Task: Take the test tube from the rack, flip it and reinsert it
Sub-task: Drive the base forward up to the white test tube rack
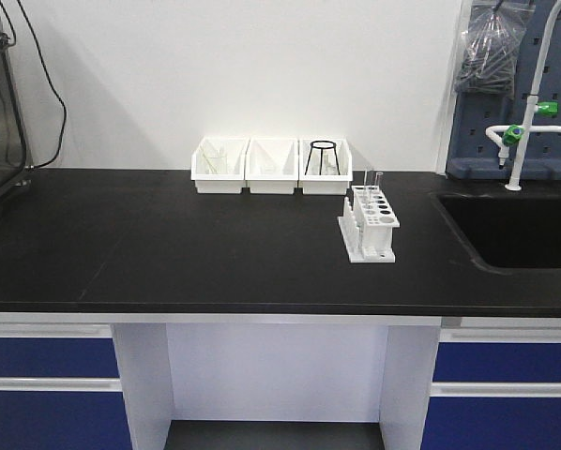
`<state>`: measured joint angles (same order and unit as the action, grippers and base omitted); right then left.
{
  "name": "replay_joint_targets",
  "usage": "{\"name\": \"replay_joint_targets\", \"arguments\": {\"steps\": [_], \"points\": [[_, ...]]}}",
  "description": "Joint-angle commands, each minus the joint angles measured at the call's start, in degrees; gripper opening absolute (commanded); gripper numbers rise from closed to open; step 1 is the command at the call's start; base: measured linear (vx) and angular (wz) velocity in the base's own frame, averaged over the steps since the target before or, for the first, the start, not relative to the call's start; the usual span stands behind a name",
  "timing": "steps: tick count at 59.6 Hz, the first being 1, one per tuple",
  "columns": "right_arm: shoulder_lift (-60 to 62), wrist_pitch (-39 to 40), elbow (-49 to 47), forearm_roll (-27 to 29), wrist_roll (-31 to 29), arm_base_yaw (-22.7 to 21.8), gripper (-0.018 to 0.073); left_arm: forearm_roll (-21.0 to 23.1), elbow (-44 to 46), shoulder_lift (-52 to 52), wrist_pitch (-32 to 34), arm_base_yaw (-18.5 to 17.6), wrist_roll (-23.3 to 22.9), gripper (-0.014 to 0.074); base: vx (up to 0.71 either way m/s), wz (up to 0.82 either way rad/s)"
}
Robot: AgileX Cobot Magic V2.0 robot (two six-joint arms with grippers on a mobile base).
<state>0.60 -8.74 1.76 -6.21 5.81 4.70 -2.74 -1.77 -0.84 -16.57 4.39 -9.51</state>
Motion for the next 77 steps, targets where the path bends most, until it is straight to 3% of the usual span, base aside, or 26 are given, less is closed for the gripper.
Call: {"name": "replay_joint_targets", "arguments": {"steps": [1, 77], "points": [[0.57, 5.09, 0.03, -0.23, -0.07, -0.04, -0.0009, 0.21, -0.05, -0.72, 5.00, -0.40, -0.01, -0.0006, 0.10, 0.00], [0.57, 5.10, 0.03, -0.28, -0.07, -0.04, -0.0009, 0.21, -0.05, -0.72, 5.00, -0.40, -0.01, -0.0006, 0.23, -0.02]]}}
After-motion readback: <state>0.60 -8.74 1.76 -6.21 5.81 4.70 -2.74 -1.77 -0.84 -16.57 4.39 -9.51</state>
